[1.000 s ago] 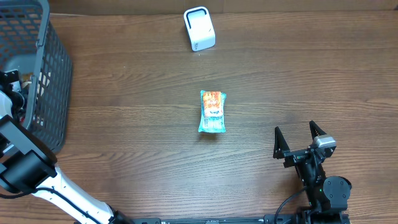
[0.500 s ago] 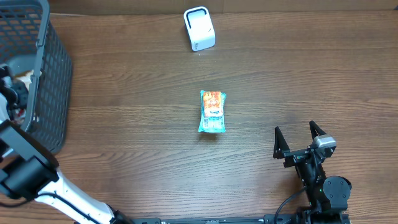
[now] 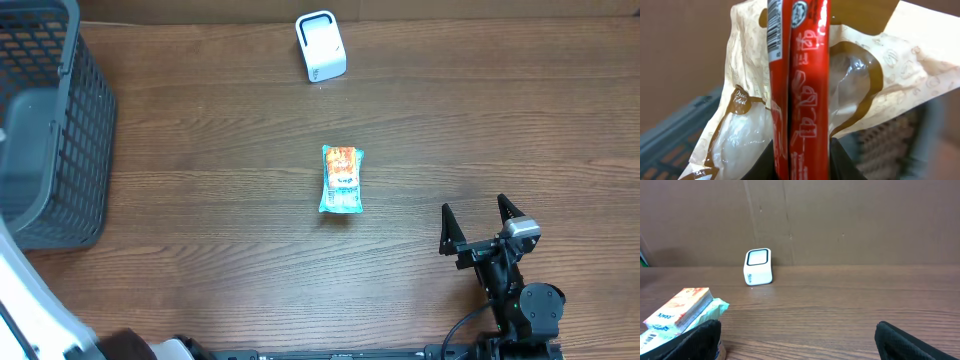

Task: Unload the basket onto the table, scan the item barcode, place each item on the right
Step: 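Lift the brown bag with red stick out and carry it left of the teal pack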

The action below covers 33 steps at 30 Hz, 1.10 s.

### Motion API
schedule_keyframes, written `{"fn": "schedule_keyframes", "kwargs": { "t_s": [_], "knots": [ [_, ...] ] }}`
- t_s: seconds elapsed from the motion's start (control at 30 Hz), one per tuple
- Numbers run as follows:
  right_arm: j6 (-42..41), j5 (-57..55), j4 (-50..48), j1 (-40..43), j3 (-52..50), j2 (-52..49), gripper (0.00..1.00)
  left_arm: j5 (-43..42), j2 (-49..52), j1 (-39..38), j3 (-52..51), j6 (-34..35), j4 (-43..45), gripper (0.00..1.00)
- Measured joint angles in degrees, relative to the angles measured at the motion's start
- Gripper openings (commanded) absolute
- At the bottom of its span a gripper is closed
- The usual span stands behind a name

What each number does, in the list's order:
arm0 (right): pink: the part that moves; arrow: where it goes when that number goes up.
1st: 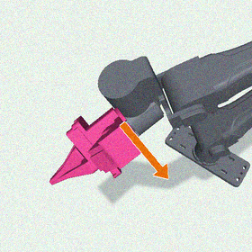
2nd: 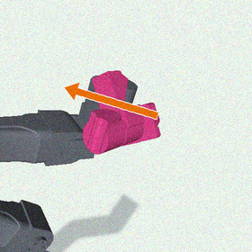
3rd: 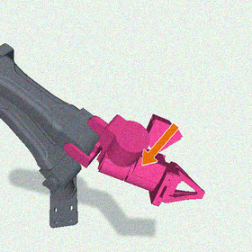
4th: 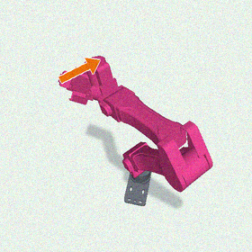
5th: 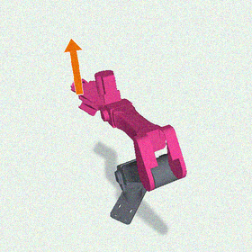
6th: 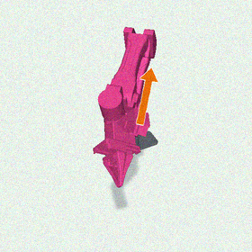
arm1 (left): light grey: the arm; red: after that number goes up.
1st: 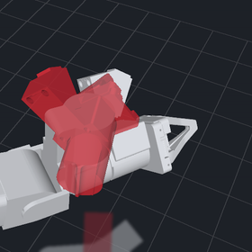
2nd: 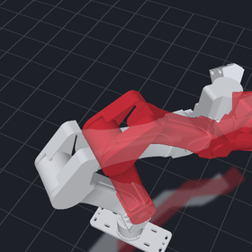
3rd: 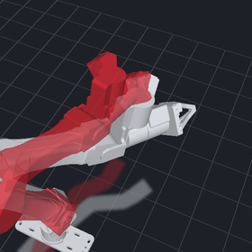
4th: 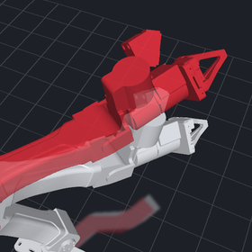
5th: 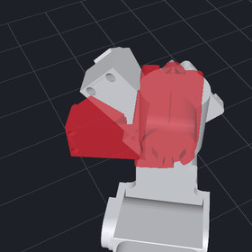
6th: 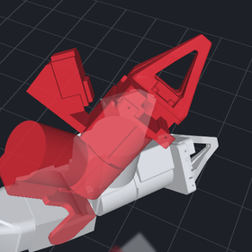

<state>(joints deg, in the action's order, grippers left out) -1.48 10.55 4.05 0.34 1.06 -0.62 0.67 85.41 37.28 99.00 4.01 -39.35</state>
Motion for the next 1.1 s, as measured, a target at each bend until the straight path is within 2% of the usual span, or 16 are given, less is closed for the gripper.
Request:
{"fn": "schedule_keyframes", "kwargs": {
  "t_s": [0.23,0.47,0.6,0.83,1.1],
  "knots": [
    [0.02,0.00,0.00,0.00,0.00,0.00,1.00,1.29,-5.97,-12.15,0.00,2.69,-10.36,0.16],
    [0.00,0.00,0.02,0.00,0.00,0.00,1.00,5.95,-6.25,-27.58,-0.07,5.53,-22.88,0.17],
    [0.04,0.00,-0.02,0.00,0.00,0.00,1.00,7.54,-5.75,-35.32,-0.92,7.76,-25.77,0.15],
    [0.04,0.00,0.00,0.00,0.00,0.00,1.00,8.22,-1.73,-45.27,-11.72,11.78,-22.99,0.16],
    [0.02,0.00,0.00,0.00,0.00,0.00,1.00,8.13,5.46,-52.43,-27.71,17.57,-11.17,0.16]
  ]
}}
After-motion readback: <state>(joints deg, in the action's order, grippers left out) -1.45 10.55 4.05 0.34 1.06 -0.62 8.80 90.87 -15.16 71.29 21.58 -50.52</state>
